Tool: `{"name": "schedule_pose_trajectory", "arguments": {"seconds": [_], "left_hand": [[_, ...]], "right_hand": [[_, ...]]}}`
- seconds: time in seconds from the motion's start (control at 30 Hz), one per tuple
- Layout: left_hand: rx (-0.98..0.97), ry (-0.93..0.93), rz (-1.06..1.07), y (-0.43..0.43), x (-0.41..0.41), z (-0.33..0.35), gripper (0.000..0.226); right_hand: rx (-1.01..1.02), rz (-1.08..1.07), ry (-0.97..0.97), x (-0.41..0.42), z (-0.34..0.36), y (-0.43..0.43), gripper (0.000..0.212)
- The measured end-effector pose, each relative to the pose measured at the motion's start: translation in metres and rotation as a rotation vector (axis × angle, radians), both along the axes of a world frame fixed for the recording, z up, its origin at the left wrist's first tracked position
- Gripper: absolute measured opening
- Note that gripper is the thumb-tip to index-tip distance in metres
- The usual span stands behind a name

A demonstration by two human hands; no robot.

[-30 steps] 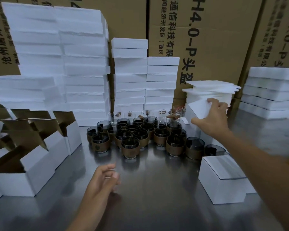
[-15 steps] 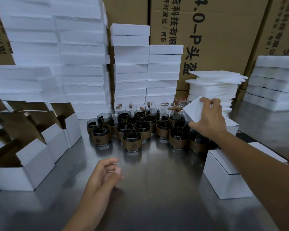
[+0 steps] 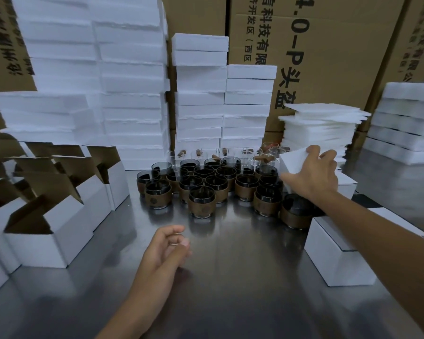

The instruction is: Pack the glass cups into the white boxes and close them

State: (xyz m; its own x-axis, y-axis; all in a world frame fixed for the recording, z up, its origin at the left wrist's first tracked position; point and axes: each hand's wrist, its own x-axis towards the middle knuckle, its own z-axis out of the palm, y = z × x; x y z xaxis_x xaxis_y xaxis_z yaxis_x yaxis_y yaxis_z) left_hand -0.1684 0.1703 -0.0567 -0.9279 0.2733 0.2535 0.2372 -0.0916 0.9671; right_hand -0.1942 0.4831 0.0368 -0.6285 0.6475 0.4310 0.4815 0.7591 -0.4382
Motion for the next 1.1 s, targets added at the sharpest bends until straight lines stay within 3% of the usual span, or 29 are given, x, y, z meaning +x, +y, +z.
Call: {"name": "schedule_pose_trajectory", "arguments": {"seconds": [0.1, 0.37, 0.43, 0.57, 0.9, 0.97, 1.1], "left_hand": [[0.005, -0.001, -0.002, 0.0, -0.001, -0.001, 0.03], [0.027, 0.023, -0.01, 0.001, -0.003, -0.002, 0.028], [0.028, 0.026, -0.009, 0.001, -0.003, -0.002, 0.018], [0.015, 0.033, -0.014, 0.001, -0.004, -0.002, 0.031], [0.018, 0.015, -0.018, 0.001, -0.002, -0.002, 0.026], [0.027, 0.013, -0.019, 0.001, -0.002, -0.002, 0.017], [0.03, 0.005, -0.025, 0.001, -0.001, -0.001, 0.023]], "right_hand": [[-0.029, -0.038, 0.01, 0.0, 0.001, 0.001, 0.084], [-0.012, -0.046, -0.093, -0.002, -0.007, 0.007, 0.085], [0.035, -0.079, -0.138, -0.004, -0.009, 0.01, 0.086], [0.108, -0.114, -0.221, -0.01, -0.012, 0.014, 0.081], [0.216, -0.16, -0.444, -0.022, -0.019, 0.016, 0.072], [0.214, -0.172, -0.485, -0.023, -0.019, 0.016, 0.068], [0.158, -0.17, -0.554, -0.021, -0.017, 0.014, 0.065]]}}
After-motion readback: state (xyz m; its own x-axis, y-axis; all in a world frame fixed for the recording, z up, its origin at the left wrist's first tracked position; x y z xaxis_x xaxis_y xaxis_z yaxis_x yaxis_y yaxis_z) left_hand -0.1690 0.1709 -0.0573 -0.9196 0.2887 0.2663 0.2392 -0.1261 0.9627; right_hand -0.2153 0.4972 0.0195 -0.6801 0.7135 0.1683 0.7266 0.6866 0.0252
